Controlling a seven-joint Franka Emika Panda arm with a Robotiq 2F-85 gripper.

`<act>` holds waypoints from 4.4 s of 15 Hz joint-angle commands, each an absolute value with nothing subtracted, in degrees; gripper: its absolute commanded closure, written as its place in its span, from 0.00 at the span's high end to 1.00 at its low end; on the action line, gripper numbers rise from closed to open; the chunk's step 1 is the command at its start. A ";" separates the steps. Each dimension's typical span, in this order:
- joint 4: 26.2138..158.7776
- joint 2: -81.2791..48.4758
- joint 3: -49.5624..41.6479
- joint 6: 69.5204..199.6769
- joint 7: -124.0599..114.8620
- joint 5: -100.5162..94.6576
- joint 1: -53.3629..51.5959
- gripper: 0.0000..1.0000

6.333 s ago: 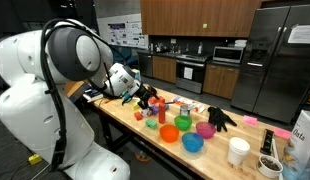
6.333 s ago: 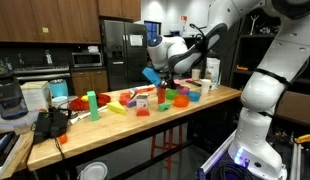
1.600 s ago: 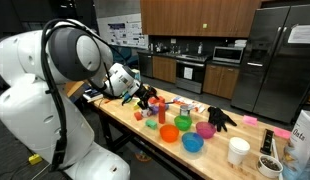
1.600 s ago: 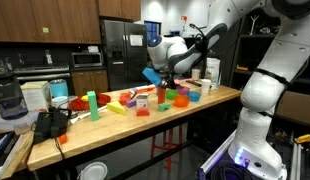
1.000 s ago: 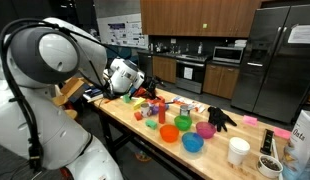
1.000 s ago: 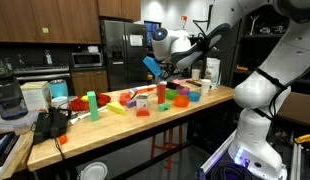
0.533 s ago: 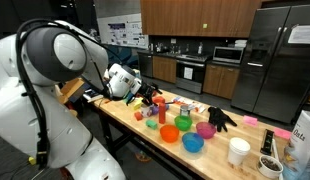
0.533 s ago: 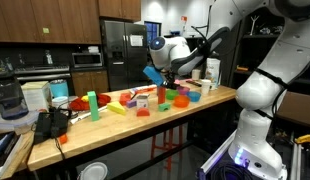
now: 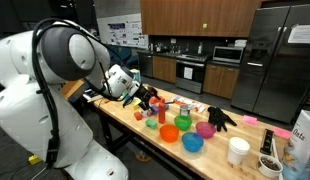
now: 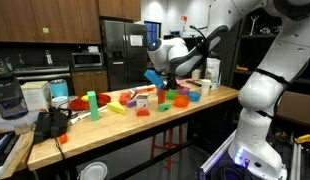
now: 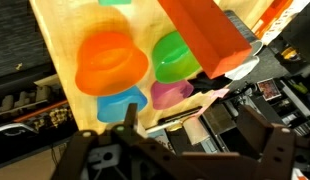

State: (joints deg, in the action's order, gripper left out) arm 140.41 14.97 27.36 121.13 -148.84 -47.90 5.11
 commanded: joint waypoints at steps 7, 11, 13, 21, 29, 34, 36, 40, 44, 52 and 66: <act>139.94 14.39 19.44 121.24 -146.93 -56.24 -2.35 1.00; 140.27 14.44 16.14 124.30 -144.11 -66.44 -4.48 1.00; 140.65 14.08 14.95 125.29 -140.50 -67.64 -5.74 1.00; 140.16 14.37 11.28 124.10 -115.66 -52.66 -8.09 1.00; 139.94 14.41 12.65 121.35 -111.77 -45.95 -7.53 1.00; 140.20 13.67 12.91 122.17 -113.10 -47.11 -7.33 1.00; 140.11 13.57 12.98 121.86 -114.17 -45.93 -7.44 1.00; 140.11 13.42 13.15 122.57 -117.56 -44.36 -7.28 1.00; 140.51 13.59 13.13 125.14 -118.34 -47.67 -6.94 1.00; 140.37 13.19 10.93 132.16 -106.37 -65.61 -7.00 1.00; 140.00 12.90 11.54 121.43 -91.44 -40.52 -7.68 1.00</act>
